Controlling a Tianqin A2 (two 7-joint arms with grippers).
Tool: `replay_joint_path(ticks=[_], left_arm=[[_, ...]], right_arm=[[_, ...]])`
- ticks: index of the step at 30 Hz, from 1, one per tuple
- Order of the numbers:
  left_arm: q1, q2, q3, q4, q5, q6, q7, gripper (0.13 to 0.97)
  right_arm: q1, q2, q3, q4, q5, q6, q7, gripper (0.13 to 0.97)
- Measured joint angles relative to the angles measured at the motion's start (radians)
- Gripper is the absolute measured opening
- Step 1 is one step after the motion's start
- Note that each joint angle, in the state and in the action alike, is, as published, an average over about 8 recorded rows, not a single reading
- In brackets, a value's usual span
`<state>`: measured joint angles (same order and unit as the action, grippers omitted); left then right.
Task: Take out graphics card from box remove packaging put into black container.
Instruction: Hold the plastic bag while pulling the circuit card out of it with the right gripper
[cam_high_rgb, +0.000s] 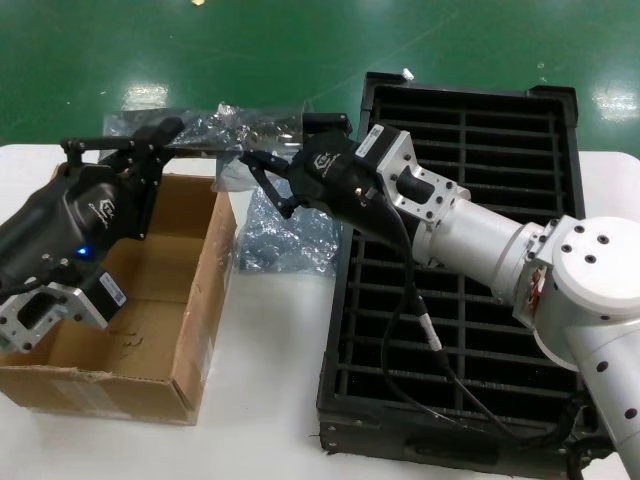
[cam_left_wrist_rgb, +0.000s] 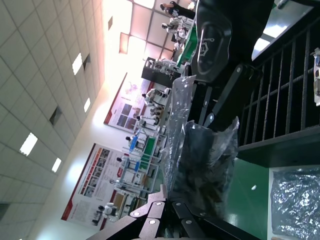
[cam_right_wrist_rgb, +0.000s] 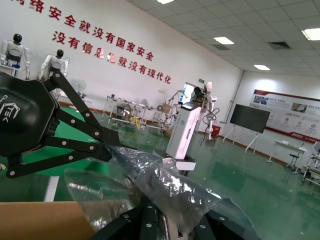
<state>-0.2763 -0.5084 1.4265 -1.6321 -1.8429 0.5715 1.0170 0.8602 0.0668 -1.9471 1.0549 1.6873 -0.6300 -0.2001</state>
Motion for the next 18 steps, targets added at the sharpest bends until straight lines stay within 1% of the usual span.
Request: replay_joint_path(ticks=[8, 18], left_arm=[[-0.008, 0.004, -0.001, 0.011, 0.002, -0.002, 0.012, 0.140], [-0.010, 0.001, -0.002, 0.011, 0.002, 0.000, 0.015, 0.140]], right_arm=[[0.002, 0.000, -0.003, -0.001, -0.002, -0.005, 0.003, 0.193], [0.002, 0.002, -0.004, 0.001, -0.003, -0.006, 0.009, 0.209]])
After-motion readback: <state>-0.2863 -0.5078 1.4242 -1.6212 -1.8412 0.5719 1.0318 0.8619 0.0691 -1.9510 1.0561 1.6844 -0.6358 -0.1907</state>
